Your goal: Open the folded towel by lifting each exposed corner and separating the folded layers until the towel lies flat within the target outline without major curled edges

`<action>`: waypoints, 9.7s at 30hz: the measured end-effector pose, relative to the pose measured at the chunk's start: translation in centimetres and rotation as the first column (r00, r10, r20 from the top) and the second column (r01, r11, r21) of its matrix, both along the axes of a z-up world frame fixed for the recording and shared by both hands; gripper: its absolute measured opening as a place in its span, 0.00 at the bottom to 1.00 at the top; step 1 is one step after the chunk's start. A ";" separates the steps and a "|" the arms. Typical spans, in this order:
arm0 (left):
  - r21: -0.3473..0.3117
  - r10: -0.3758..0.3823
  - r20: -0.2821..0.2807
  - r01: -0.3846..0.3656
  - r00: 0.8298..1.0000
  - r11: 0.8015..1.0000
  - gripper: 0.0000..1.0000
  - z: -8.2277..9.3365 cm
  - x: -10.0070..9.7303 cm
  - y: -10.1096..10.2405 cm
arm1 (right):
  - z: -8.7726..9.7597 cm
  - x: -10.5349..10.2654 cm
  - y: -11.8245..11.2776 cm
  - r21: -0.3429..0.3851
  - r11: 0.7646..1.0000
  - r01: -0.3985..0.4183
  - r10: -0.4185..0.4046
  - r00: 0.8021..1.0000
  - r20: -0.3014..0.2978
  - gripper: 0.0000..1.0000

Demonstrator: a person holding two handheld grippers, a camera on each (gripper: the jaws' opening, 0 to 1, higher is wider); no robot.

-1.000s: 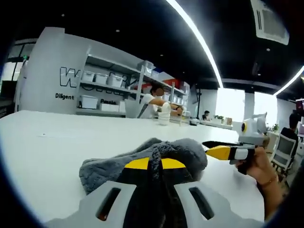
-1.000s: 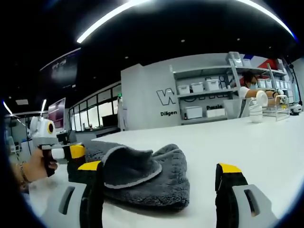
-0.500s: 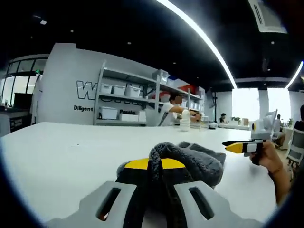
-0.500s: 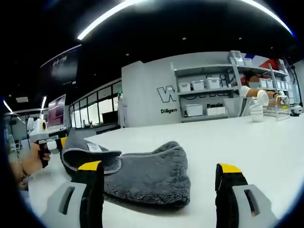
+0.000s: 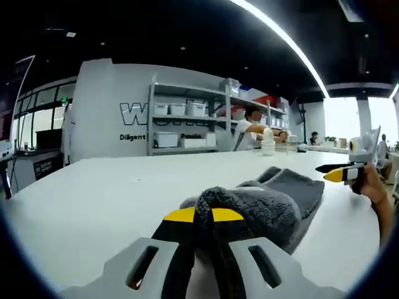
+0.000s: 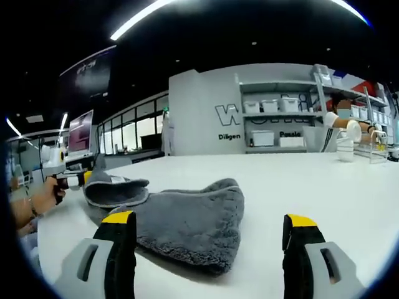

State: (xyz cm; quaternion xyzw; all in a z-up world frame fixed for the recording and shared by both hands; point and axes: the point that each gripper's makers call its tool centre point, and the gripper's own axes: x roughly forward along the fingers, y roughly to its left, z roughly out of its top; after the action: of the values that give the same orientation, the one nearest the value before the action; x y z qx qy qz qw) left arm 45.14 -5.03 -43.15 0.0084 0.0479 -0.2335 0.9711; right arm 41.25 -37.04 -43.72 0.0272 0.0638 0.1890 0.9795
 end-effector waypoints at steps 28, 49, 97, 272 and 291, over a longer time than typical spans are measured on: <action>0.125 -0.006 -0.030 0.010 1.000 0.992 0.18 -2.1 -1.5 4.6 | -0.4 0.0 0.0 0.017 1.000 -0.002 0.002 1.000 -0.023 0.99; 0.548 -0.247 0.137 0.134 0.959 0.826 0.58 -0.5 -5.6 0.4 | -0.6 -0.1 0.3 0.022 1.000 -0.014 0.014 0.999 -0.031 0.99; 0.313 0.103 0.173 -0.154 0.979 0.937 0.04 2.5 -3.4 8.2 | -1.4 -0.3 1.6 0.002 0.997 -0.076 0.076 0.995 -0.065 0.99; 0.052 -0.300 0.026 0.299 0.954 0.953 1.00 -0.3 -4.8 3.6 | -3.4 -2.0 7.1 -0.141 0.933 -0.332 0.314 0.939 -0.139 0.99; 0.128 -0.232 0.089 0.220 0.969 0.967 1.00 -0.1 -4.5 4.7 | -3.2 -1.0 7.3 -0.176 0.928 -0.329 0.306 0.941 -0.143 0.99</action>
State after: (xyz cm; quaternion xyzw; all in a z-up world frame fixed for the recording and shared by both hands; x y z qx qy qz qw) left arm 40.61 -0.33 -43.22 0.0828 0.0098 -0.3388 0.9371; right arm 40.20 -29.73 -46.93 -0.0700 0.1409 0.3361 0.9286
